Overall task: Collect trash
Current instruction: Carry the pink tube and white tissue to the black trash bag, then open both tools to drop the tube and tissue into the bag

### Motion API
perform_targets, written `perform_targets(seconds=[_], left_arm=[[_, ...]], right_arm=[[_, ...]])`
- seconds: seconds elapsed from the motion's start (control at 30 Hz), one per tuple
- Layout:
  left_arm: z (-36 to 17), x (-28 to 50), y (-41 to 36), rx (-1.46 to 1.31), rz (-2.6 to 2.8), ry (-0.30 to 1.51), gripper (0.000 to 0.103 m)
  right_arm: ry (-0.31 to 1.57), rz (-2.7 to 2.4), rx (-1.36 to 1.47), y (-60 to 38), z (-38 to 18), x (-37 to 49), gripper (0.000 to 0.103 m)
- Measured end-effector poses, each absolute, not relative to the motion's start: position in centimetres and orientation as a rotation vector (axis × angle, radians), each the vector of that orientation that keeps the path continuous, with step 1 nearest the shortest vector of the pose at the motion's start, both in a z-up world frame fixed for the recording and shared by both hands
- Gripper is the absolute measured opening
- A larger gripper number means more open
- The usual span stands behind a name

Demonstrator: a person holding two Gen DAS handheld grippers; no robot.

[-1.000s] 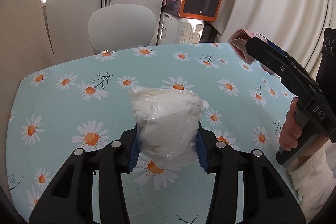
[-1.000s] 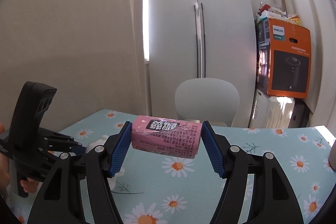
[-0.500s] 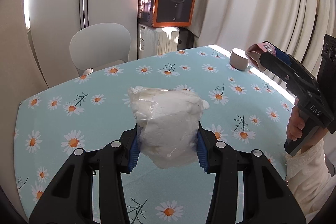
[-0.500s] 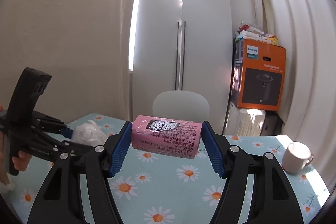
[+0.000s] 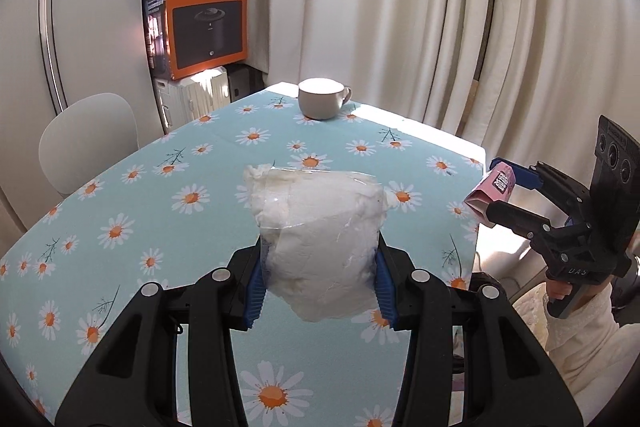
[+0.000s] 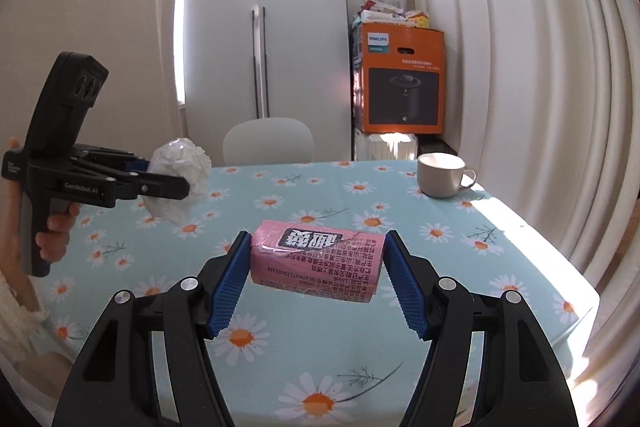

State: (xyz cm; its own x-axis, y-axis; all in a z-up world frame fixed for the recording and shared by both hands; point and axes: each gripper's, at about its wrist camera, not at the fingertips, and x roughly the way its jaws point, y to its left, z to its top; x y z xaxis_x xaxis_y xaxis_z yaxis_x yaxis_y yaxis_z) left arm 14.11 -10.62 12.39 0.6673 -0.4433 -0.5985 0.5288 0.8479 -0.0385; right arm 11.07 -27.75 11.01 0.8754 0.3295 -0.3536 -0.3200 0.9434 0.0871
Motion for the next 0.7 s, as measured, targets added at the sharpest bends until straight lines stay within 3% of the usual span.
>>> perform_targets(seconds=[0.37,0.7], left_arm=[[10.3,11.1,-22.7,0.215,-0.908,0.673,0.046],[5.2,9.3,-32.7,0.433,-1.066,0.796,0.046]], right_arm=[[0.48,0.052,0.143,-39.8,4.7,2.0,0.063],[0.586,-0.088,0.196,-44.5,-2.5,-1.8,0.063]])
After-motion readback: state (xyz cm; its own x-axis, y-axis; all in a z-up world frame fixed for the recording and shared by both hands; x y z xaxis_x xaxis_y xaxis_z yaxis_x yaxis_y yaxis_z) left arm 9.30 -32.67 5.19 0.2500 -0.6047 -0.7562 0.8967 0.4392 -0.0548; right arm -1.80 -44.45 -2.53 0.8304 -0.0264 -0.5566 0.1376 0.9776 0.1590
